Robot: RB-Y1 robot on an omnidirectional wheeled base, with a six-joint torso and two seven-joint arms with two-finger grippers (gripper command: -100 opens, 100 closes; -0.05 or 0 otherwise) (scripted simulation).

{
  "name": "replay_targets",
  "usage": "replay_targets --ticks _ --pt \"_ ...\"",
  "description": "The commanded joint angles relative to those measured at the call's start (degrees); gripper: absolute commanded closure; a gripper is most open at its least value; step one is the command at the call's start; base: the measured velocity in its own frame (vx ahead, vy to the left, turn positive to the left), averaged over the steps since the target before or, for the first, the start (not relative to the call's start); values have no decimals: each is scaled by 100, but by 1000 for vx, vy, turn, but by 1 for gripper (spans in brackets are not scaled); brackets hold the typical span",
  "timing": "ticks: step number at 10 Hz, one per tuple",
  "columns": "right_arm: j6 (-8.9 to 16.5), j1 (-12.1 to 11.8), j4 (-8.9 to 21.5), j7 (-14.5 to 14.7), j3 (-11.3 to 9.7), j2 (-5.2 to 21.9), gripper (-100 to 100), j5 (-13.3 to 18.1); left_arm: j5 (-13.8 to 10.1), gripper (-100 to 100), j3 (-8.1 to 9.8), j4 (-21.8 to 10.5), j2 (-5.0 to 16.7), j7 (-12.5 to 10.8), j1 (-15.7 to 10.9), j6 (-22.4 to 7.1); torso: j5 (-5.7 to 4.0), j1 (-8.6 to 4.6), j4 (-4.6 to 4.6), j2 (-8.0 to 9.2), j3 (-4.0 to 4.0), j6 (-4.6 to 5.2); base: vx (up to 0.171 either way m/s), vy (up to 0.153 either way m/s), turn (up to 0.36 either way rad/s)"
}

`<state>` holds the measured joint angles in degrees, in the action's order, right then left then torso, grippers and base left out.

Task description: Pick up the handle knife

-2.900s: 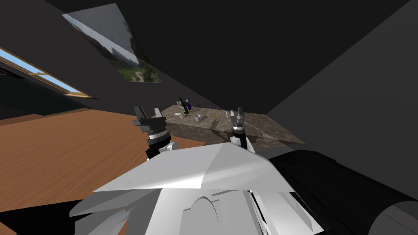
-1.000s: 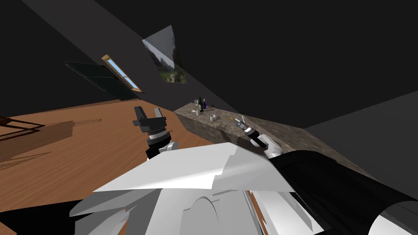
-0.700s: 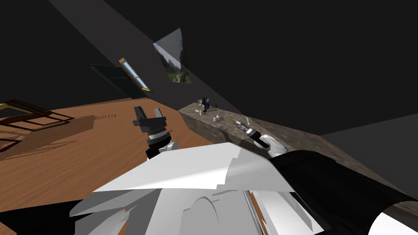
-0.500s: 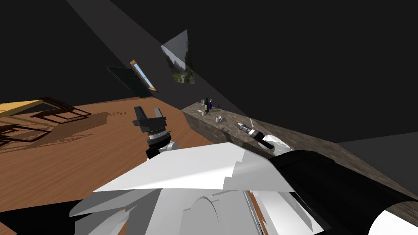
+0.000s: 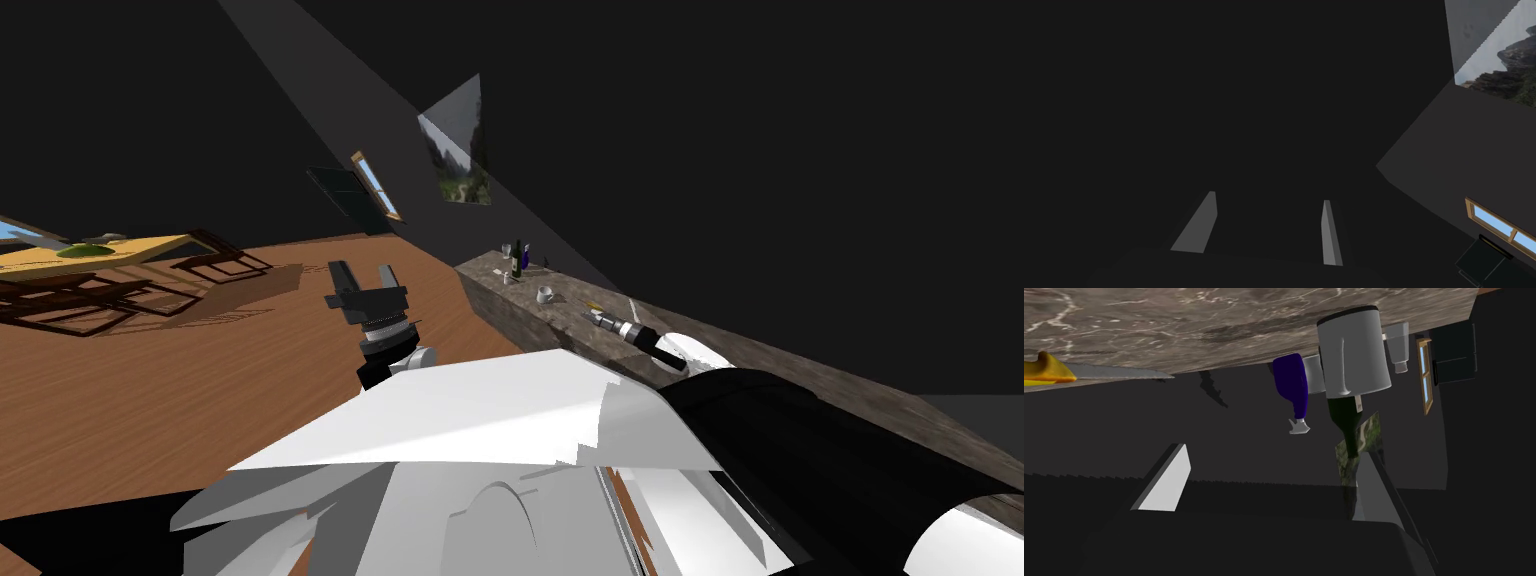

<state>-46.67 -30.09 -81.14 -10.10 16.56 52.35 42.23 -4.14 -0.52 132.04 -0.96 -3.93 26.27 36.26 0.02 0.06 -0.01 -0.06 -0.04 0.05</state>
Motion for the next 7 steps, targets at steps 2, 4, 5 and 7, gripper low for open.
replay_targets --ticks 2,4,5,7 --pt "-33 -16 361 -23 -44 274 -100 254 0 0 0 0 0 0 -1 0 0 0 -1 -4 -2 -5 38 10 163" --pt "-50 -70 618 -37 -66 505 -100 455 0 0 0 0 0 0 -1 0 -1 -3 -1 -6 -3 -5 40 0 189" --pt "-61 -123 843 -50 -91 731 -100 641 0 0 0 0 0 0 0 0 -1 -5 -1 -4 -3 0 38 0 215" --pt "-67 -173 1050 -62 -121 951 -100 814 0 0 0 0 0 0 0 0 -1 -4 0 -2 -1 0 34 -2 187"
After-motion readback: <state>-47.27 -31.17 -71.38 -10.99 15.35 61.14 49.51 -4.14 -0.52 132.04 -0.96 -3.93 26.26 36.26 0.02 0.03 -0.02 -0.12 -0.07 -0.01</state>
